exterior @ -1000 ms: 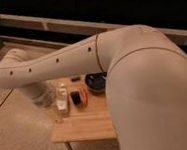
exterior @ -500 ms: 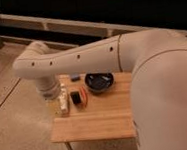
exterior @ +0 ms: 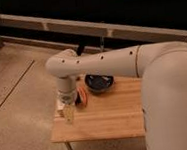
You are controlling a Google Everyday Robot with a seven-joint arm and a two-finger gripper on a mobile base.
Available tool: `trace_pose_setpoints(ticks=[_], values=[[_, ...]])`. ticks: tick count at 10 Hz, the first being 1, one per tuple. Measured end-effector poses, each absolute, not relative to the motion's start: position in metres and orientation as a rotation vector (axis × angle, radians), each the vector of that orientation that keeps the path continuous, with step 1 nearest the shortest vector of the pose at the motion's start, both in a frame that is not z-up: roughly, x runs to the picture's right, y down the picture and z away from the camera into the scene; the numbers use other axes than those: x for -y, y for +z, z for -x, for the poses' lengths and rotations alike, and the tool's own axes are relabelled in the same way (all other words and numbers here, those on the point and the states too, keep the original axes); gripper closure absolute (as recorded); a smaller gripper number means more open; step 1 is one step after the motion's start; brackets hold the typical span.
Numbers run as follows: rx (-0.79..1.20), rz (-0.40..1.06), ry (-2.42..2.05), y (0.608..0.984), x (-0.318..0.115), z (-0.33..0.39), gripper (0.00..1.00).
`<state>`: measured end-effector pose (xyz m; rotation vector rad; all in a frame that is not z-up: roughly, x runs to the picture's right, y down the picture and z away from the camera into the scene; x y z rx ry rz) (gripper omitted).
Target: Knock the eraser over
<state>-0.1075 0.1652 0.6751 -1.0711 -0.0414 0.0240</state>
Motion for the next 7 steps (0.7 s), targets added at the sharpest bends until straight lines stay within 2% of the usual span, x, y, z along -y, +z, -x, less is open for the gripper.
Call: trace_pose_setpoints(ticks=[2, 4, 7], values=[[-0.081, 1.184, -0.053, 0.691, -0.178, 0.085, 0.35], [-0.213, 1.224, -0.159, 0.72, -0.169, 0.082, 0.35], [-0.268, 1.252, -0.243, 0.758, -0.161, 0.097, 0.35]])
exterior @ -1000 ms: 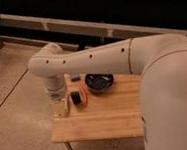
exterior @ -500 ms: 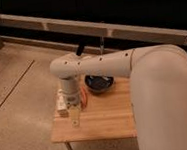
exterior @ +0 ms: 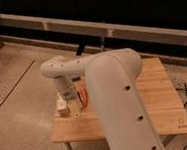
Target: Knock the eraser over
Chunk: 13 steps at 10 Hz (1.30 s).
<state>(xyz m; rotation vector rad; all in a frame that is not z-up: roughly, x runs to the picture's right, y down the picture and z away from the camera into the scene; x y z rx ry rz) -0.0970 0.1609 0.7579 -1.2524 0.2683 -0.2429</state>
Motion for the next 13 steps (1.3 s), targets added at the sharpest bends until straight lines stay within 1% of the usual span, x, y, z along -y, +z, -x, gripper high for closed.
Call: trace_pose_setpoints(ticks=[3, 5, 6, 7, 10, 11, 13], values=[[-0.258, 1.237, -0.237, 0.769, -0.154, 0.1, 0.35], [-0.25, 1.111, -0.242, 0.783, -0.126, 0.104, 0.35], [-0.249, 0.991, -0.245, 0.789, -0.101, 0.103, 0.35], [-0.248, 0.89, -0.243, 0.789, -0.082, 0.103, 0.35], [-0.234, 0.73, -0.253, 0.773, -0.063, 0.107, 0.35], [-0.234, 0.706, -0.255, 0.765, -0.063, 0.107, 0.35], [-0.234, 0.694, -0.259, 0.761, -0.063, 0.107, 0.35]])
